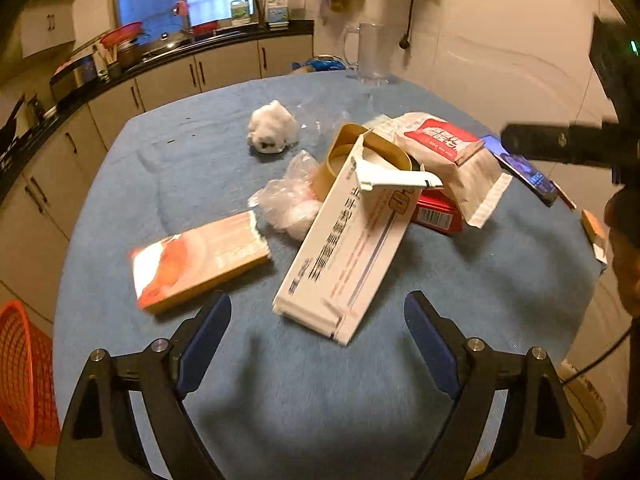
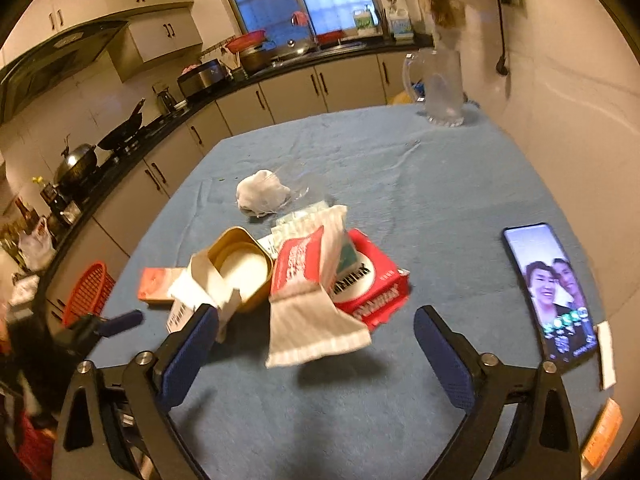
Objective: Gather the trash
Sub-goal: 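Grasp the white medicine box with the left tool while the right tool grasps the white-red bag, then lift the white medicine box with the left tool while the right tool lifts the bag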
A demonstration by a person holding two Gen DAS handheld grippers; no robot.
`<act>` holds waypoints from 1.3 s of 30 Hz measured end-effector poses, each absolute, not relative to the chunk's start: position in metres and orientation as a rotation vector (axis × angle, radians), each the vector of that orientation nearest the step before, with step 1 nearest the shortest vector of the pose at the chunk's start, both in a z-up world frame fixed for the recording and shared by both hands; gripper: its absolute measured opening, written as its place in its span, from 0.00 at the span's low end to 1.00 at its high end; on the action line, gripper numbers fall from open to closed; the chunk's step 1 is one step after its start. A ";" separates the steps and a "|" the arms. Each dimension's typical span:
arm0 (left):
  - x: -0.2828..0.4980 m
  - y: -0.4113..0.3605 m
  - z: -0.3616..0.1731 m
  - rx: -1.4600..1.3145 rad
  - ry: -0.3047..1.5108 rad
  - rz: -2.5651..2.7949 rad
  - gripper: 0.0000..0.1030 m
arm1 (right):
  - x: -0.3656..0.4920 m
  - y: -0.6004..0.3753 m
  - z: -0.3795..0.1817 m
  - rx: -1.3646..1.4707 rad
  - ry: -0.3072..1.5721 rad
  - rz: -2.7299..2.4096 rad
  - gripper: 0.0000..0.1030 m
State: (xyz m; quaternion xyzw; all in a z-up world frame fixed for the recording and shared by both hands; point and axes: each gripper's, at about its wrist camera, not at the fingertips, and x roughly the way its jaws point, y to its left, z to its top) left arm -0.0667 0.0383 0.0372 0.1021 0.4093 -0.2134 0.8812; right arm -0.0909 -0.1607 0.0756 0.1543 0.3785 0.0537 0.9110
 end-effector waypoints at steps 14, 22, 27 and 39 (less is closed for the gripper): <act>-0.040 0.010 0.018 0.264 0.854 -0.427 0.61 | -0.029 -0.155 0.040 0.339 0.944 0.148 0.48; -0.051 0.017 0.027 0.204 0.818 -0.447 0.54 | -0.055 -0.162 0.044 0.362 0.869 0.125 0.43; -0.060 0.027 0.040 0.162 0.795 -0.451 0.53 | -0.074 -0.157 0.061 0.358 0.798 0.143 0.43; -0.072 0.082 0.060 0.055 0.772 -0.407 0.18 | -0.074 -0.108 0.081 0.325 0.787 0.272 0.43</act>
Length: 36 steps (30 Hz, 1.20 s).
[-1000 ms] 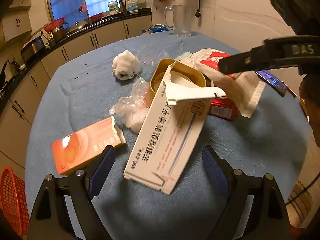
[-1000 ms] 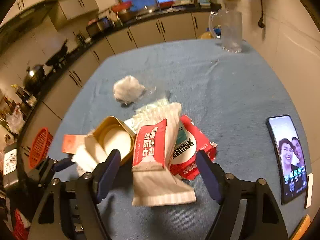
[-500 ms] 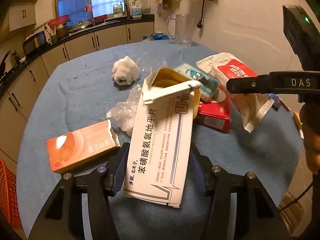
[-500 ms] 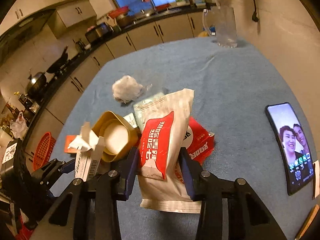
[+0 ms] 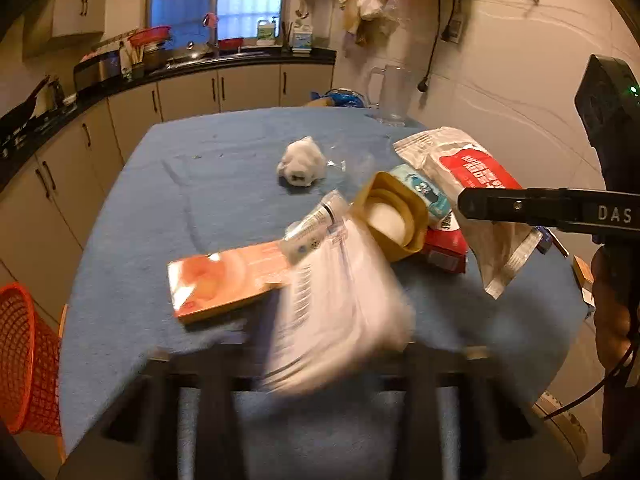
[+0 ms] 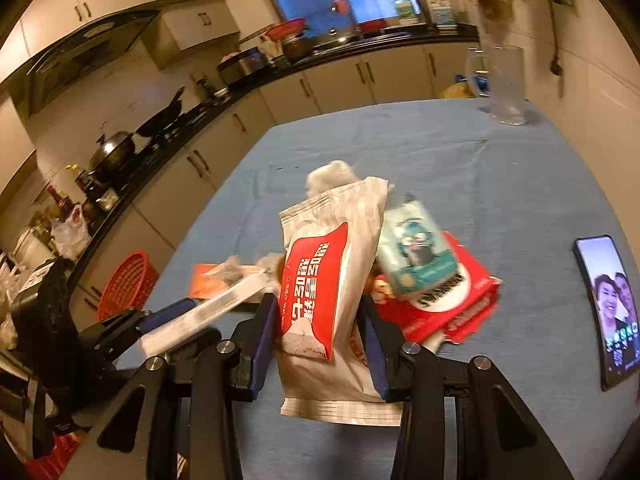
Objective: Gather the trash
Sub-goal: 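Lift the white medicine box with the left tool while the right tool lifts the bag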
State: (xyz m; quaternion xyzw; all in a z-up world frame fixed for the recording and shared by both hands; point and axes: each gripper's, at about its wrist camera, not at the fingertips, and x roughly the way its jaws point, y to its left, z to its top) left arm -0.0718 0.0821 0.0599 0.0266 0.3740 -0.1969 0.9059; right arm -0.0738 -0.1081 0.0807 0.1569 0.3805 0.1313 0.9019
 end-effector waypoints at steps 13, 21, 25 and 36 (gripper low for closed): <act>-0.073 0.113 0.051 0.052 0.809 -0.394 0.63 | -0.072 -0.087 0.081 0.300 0.807 0.290 0.43; -0.081 0.093 0.035 0.121 0.897 -0.485 0.69 | -0.070 -0.091 0.077 0.309 0.811 0.300 0.43; -0.082 0.076 0.021 0.177 0.908 -0.441 0.66 | -0.072 -0.092 0.075 0.314 0.813 0.306 0.43; -0.094 0.098 0.028 0.097 0.857 -0.415 0.50 | -0.077 -0.084 0.082 0.294 0.798 0.334 0.43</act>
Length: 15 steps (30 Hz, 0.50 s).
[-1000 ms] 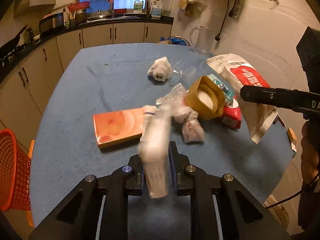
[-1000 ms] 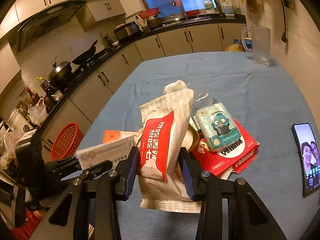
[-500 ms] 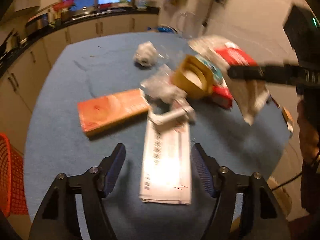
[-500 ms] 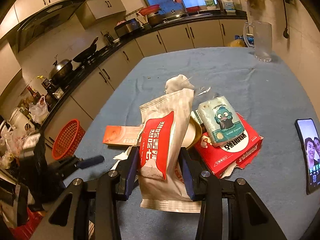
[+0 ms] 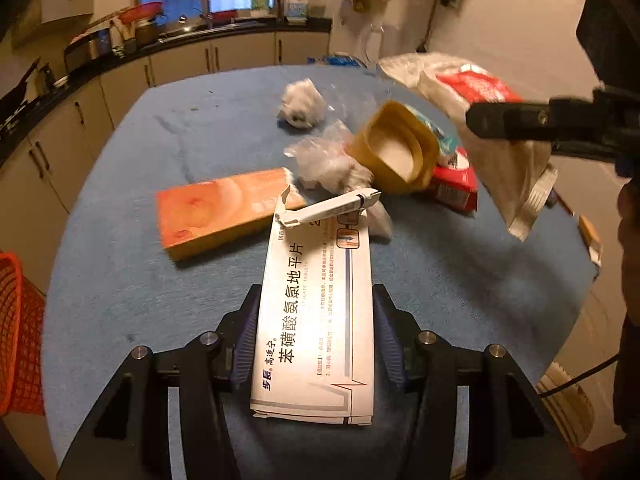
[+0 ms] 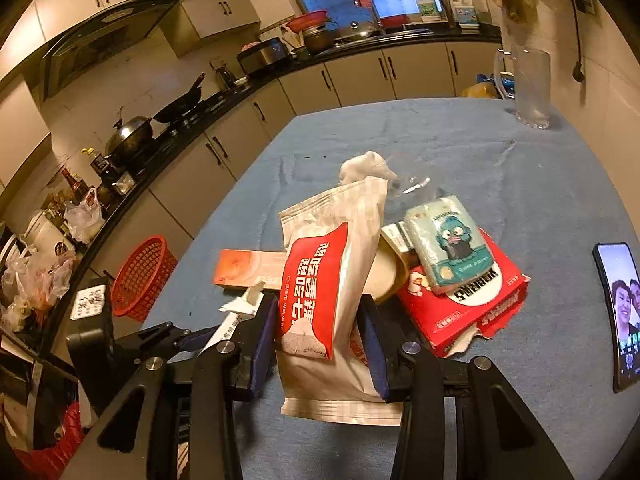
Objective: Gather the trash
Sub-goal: 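Lift the white medicine box with the left tool while the right tool lifts the bag, then carry both items over the red basket and open both tools to drop them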
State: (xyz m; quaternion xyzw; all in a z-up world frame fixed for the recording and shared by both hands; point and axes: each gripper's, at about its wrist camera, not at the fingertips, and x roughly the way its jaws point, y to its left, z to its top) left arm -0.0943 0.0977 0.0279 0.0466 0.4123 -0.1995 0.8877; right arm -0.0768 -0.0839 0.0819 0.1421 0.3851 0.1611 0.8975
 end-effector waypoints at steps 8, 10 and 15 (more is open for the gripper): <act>-0.120 0.164 0.058 0.016 0.786 -0.290 0.50 | -0.068 -0.036 0.090 0.247 0.816 0.441 0.43; -0.126 0.191 0.067 -0.003 0.768 -0.238 0.50 | -0.064 -0.018 0.093 0.231 0.827 0.486 0.43; -0.136 0.263 0.086 -0.049 0.734 -0.091 0.50 | -0.048 0.049 0.102 0.185 0.859 0.630 0.43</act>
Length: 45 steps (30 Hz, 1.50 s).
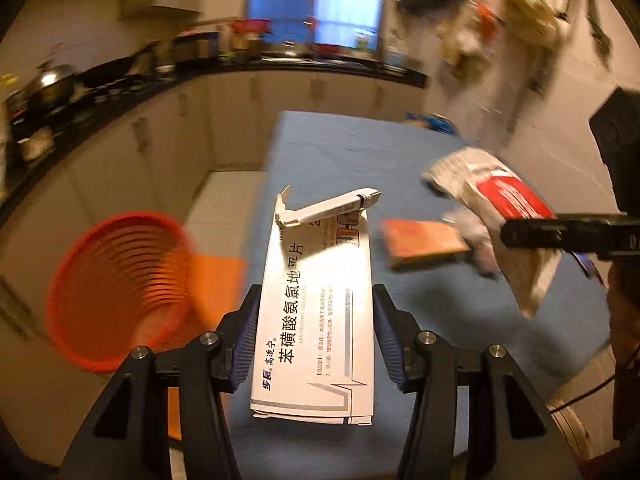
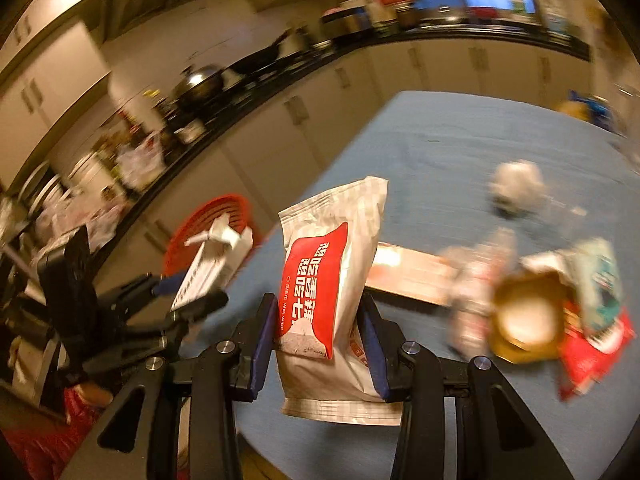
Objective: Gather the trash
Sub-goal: 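Carry both items over the red basket and open both tools to drop them, then return both tools to the table toward the remaining trash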
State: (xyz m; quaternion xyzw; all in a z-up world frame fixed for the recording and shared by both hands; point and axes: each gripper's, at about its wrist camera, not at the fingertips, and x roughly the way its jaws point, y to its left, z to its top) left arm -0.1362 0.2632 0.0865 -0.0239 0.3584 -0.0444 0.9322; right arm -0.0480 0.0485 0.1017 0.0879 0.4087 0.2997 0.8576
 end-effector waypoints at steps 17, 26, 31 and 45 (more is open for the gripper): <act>-0.109 0.437 0.065 -0.179 0.831 0.209 0.51 | 0.029 0.271 0.086 0.071 1.041 0.892 0.43; -0.098 0.460 0.043 -0.228 0.868 0.205 0.51 | 0.070 0.314 0.062 0.083 1.116 0.874 0.45; -0.098 0.463 0.040 -0.245 0.868 0.202 0.54 | 0.079 0.325 0.057 0.084 1.124 0.860 0.53; -0.115 0.448 0.053 -0.252 0.825 0.185 0.60 | 0.064 0.294 0.072 0.145 1.068 0.858 0.63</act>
